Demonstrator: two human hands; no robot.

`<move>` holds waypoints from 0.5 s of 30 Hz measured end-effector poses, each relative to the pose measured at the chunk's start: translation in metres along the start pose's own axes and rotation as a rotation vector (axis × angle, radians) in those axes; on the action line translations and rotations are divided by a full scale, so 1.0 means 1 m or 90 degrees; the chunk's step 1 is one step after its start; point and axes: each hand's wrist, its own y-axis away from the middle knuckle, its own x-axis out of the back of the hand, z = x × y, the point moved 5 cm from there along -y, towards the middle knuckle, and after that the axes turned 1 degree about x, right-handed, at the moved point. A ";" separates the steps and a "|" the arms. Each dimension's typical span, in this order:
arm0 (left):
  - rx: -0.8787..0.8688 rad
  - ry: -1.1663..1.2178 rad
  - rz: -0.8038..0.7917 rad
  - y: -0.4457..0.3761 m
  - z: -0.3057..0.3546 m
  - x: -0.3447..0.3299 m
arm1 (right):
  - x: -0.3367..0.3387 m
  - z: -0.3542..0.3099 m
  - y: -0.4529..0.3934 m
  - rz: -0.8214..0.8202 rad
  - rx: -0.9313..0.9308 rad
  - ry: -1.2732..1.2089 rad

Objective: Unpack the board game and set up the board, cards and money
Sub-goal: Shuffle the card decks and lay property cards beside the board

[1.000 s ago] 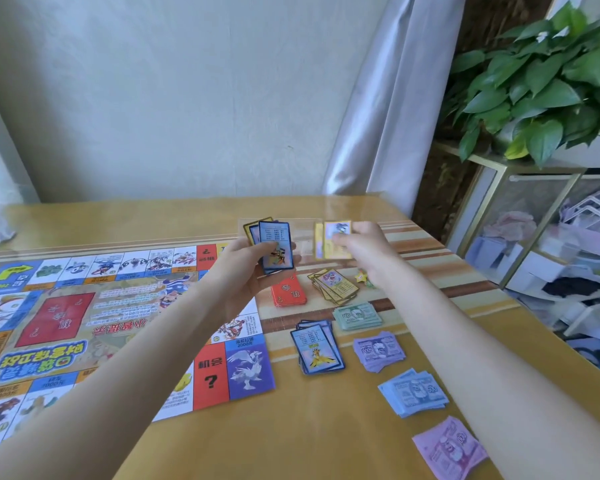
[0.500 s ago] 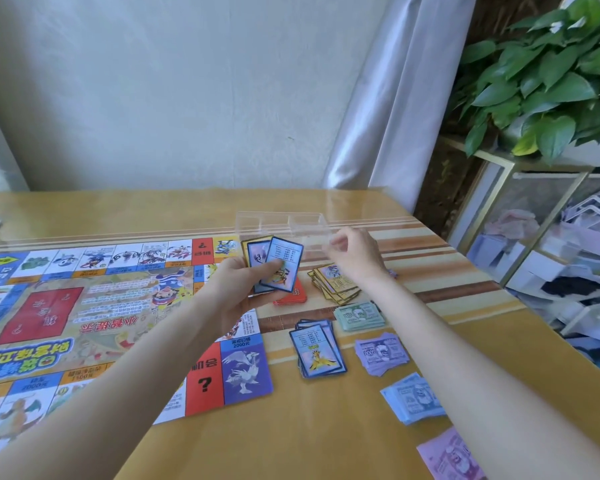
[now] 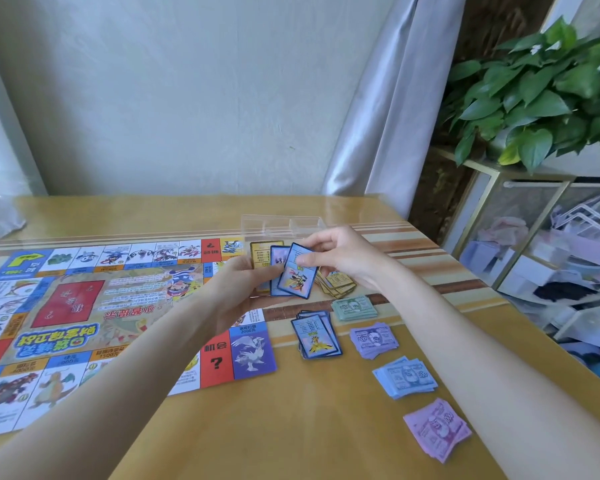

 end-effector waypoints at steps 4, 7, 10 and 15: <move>-0.017 -0.119 0.053 0.004 -0.001 0.007 | -0.001 0.004 0.010 -0.062 -0.053 0.033; -0.006 -0.092 0.107 0.004 -0.001 0.023 | 0.003 0.019 0.022 -0.111 -0.152 0.151; 0.019 -0.057 0.106 0.005 -0.008 0.025 | -0.009 0.033 0.028 -0.126 -0.173 0.313; 0.032 -0.051 0.112 0.000 -0.013 0.014 | -0.025 0.026 0.025 -0.113 -0.096 0.612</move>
